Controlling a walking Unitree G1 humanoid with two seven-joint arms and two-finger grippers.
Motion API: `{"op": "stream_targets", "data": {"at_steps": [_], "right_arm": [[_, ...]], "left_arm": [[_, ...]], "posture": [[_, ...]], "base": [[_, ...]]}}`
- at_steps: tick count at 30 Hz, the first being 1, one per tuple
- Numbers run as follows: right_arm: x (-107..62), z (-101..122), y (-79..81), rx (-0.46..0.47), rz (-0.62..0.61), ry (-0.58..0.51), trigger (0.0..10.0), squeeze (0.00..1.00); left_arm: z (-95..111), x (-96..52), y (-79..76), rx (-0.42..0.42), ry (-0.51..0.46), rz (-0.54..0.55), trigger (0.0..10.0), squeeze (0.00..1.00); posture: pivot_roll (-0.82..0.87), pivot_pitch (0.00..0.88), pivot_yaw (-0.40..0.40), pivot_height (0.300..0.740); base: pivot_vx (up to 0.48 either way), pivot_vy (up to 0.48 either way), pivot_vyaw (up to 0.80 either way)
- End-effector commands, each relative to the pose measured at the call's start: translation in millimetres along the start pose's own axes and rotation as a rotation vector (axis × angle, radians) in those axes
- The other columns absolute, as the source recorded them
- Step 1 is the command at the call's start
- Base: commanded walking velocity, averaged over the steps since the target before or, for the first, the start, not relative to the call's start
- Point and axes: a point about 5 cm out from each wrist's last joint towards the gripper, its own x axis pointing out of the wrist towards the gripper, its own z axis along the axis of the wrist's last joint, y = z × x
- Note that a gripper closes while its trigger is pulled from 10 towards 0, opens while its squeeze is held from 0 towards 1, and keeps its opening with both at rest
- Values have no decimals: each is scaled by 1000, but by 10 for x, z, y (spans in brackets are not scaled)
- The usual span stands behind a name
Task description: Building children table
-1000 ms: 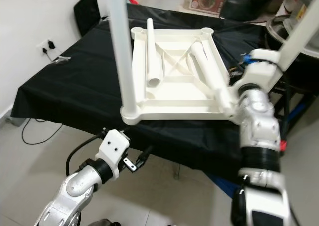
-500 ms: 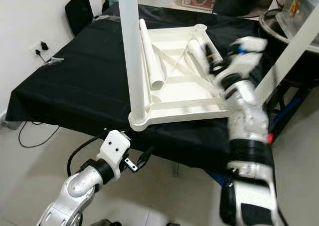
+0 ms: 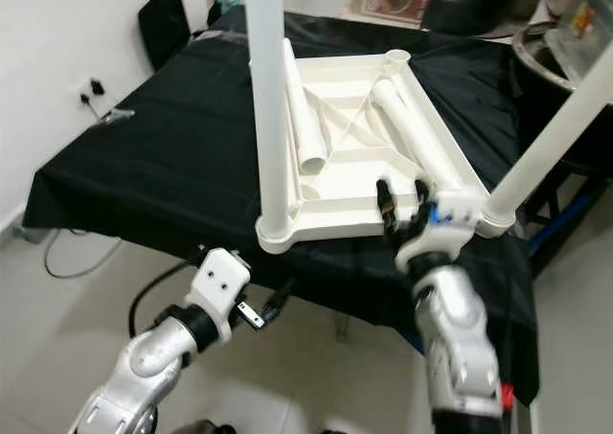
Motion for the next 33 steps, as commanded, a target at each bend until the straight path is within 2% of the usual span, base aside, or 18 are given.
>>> {"op": "stream_targets", "data": {"at_steps": [1, 5, 6, 7, 8, 10, 11, 12, 13, 14, 15, 18, 21, 23, 25, 27, 33], "right_arm": [[-77, 26, 108, 31, 117, 11, 10000, 0], [-188, -39, 143, 27, 199, 55, 10000, 0], [-252, -66, 171, 63, 260, 86, 10000, 0], [-252, -66, 171, 63, 260, 86, 10000, 0], [-341, -80, 237, 125, 385, 145, 10000, 0], [-341, -80, 237, 125, 385, 145, 10000, 0], [-437, -84, 306, 180, 498, 204, 10000, 0], [-437, -84, 306, 180, 498, 204, 10000, 0], [-533, -50, 361, 229, 618, 252, 10000, 0], [-542, 7, 374, 233, 663, 255, 10000, 0], [-542, 7, 374, 233, 663, 255, 10000, 0], [-285, 220, 409, 191, 584, 116, 10000, 0], [-223, 256, 420, 191, 549, 85, 10000, 0], [-121, 219, 377, 134, 431, 54, 10000, 0], [-121, 219, 377, 134, 431, 54, 10000, 0], [-100, 58, 327, 35, 286, 63, 10000, 0], [-219, -114, 349, 22, 214, 110, 10000, 0]], "left_arm": [[-35, -18, -15, -14, 14, -11, 10000, 0], [-36, -19, -23, -17, 13, -21, 10000, 0], [-34, -21, -28, -20, 11, -33, 10000, 0], [-34, -21, -28, -20, 11, -33, 10000, 0], [-35, -28, -32, -25, 11, -51, 10000, 0], [-35, -28, -32, -25, 11, -51, 10000, 0], [-36, -36, -36, -29, 11, -66, 10000, 0], [-36, -36, -36, -29, 11, -66, 10000, 0], [-41, -46, -36, -29, 12, -85, 10000, 0], [-47, -58, -13, -29, 13, -81, 10000, 0], [-47, -58, -13, -29, 13, -81, 10000, 0], [-74, -89, 70, -22, 18, -32, 10000, 0], [-77, -92, 79, -21, 19, -25, 10000, 0], [-77, -105, 86, -25, 16, -13, 10000, 0], [-77, -105, 86, -25, 16, -13, 10000, 0], [-92, -113, 79, -27, 17, -4, 10000, 0], [-112, -108, 75, -34, 23, -3, 10000, 0]], "posture": [[86, 125, -10, 740], [86, 123, -11, 740], [87, 119, -8, 740], [87, 119, -8, 740], [83, 114, -5, 740], [83, 114, -5, 740], [83, 114, -5, 740], [83, 114, -5, 740], [83, 106, -1, 740], [79, 101, 3, 740], [79, 101, 3, 740], [86, 95, 3, 740], [87, 94, 2, 740], [93, 88, -2, 740], [93, 88, -2, 740], [90, 82, -2, 740], [90, 96, -4, 740]], "base": [[0, 0, 0], [0, 0, 0], [0, 0, 0], [0, 0, 0], [0, 0, 0], [0, 0, 0], [0, 0, 0], [0, 0, 0], [0, 0, 0], [0, 0, 0], [0, 0, 0], [0, 0, 0], [0, 0, 0], [0, 0, 0], [0, 0, 0], [0, 0, -275], [0, 0, -747]]}}
